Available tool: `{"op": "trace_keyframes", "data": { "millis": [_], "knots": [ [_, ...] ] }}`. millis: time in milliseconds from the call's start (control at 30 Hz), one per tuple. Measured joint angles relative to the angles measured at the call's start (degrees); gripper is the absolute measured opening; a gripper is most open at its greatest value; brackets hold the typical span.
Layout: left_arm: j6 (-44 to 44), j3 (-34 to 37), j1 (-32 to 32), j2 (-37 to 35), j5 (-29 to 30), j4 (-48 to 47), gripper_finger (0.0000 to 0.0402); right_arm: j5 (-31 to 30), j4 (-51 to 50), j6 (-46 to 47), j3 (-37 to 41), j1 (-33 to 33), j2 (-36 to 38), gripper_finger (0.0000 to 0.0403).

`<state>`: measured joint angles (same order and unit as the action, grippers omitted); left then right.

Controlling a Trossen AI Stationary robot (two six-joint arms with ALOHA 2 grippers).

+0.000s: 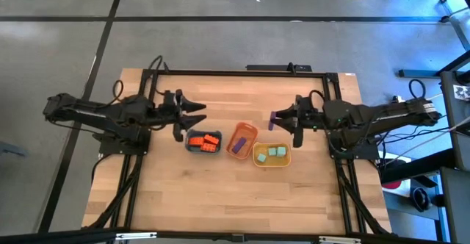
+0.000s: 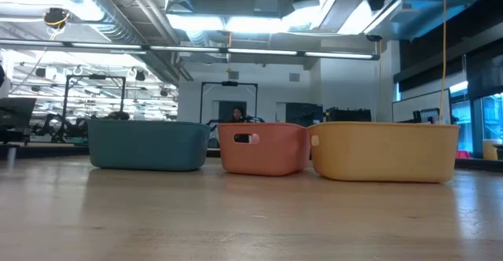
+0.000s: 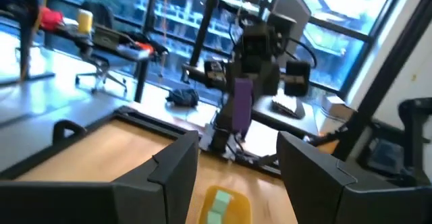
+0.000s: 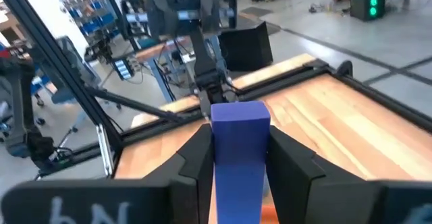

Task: Sort & place blocks by color
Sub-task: Put the bottom purple rectangular block into the orange bin

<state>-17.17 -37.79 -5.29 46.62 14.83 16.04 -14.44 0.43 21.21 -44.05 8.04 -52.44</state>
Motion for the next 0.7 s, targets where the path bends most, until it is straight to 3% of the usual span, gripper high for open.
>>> {"op": "trace_keyframes", "data": {
  "millis": [100,333,467,700],
  "knots": [
    [1.4,0.1,-0.6,-1.0,1.2,0.8,0.0192,0.3,-3.9,-0.7,-4.8,-0.7,-5.0,0.0104],
    [2.8,0.1,-0.4,-1.4,2.5,1.9,0.0192,8.4,-15.0,-8.2,-18.8,-4.5,-24.0,0.0104],
    [2.7,0.1,-0.4,-1.4,2.6,1.8,0.0192,11.4,-16.6,-8.8,-20.5,-6.2,-33.4,0.0104],
    [2.7,0.1,-0.4,-1.4,3.9,1.7,0.0192,11.6,-15.2,-5.4,-20.5,-7.9,-45.5,0.0104]
  ]
}}
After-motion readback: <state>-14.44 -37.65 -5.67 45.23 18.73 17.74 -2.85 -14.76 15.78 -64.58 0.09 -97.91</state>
